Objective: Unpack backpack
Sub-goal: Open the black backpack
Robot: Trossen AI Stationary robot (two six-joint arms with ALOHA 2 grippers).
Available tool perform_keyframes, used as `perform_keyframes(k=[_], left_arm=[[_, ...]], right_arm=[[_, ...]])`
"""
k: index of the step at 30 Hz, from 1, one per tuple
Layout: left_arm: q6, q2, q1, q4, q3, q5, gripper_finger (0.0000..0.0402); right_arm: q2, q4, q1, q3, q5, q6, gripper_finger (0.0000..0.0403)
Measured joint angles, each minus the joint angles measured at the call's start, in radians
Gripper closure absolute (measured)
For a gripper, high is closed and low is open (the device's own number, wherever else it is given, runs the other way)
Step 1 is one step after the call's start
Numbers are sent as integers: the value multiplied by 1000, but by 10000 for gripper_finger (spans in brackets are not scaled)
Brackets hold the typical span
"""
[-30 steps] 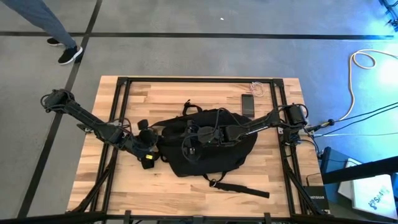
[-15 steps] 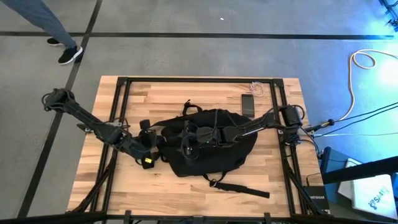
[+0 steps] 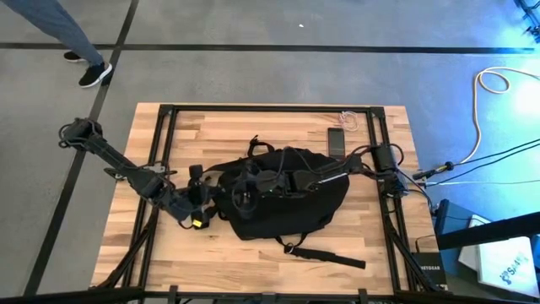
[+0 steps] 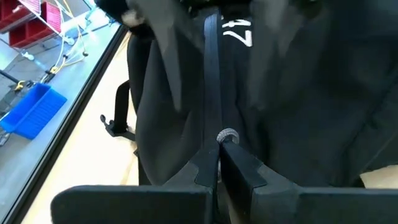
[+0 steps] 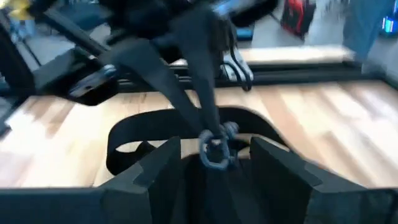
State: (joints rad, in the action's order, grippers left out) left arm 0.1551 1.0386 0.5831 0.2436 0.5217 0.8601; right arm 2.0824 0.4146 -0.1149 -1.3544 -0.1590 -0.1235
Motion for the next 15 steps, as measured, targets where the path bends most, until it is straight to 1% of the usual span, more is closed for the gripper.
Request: perform_keyframes(k=[3, 5, 10, 15], left_arm=[[-2, 0, 6, 0, 0, 8, 401], [-1, 0, 9, 0, 0, 9, 401], [-6, 0, 9, -1, 0, 8, 401], [-8, 0, 6, 0, 0, 8, 401]], right_arm=[[13, 8, 22, 0, 74, -28, 224], [25, 38, 29, 0, 85, -29, 215], [61, 64, 29, 0, 102, 0, 163], [91, 160, 31, 0, 116, 6, 110]])
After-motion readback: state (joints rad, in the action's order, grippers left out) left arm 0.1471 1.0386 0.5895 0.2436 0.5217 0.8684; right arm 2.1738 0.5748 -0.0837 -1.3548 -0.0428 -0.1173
